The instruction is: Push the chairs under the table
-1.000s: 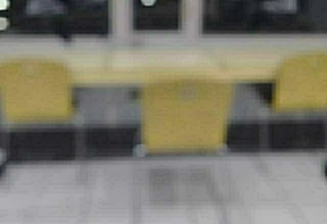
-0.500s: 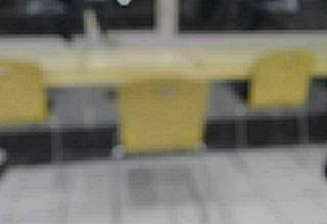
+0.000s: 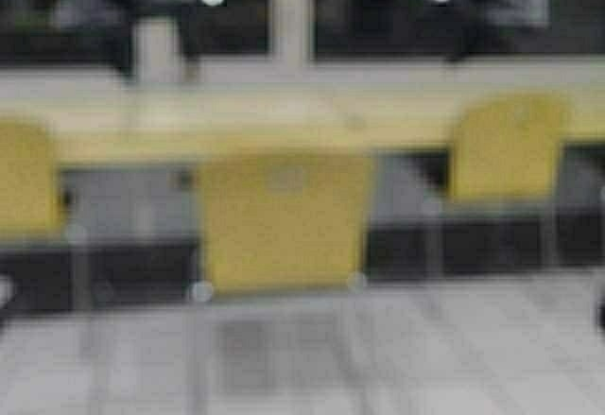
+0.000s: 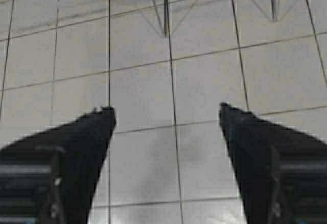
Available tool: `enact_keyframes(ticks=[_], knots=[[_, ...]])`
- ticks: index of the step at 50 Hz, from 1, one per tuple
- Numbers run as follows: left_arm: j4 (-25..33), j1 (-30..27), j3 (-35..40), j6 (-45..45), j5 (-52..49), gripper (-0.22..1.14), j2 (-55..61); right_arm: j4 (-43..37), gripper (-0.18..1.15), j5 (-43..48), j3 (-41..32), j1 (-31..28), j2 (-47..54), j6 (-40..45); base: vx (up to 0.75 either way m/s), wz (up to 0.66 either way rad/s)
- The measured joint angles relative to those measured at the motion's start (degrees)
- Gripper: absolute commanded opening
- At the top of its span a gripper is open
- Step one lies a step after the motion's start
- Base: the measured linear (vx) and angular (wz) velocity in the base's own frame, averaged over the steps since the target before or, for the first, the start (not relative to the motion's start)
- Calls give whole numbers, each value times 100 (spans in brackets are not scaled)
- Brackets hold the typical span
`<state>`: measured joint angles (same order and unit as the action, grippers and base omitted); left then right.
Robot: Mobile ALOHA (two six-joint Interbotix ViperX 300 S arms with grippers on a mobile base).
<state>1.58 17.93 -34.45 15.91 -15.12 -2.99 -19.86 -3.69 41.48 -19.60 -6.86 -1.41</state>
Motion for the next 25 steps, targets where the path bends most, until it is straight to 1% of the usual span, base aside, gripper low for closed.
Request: enact_keyframes(ticks=[25], knots=[[-18, -26, 0, -105, -26, 101, 35, -35, 95, 18, 18, 176, 9, 193, 29, 2]])
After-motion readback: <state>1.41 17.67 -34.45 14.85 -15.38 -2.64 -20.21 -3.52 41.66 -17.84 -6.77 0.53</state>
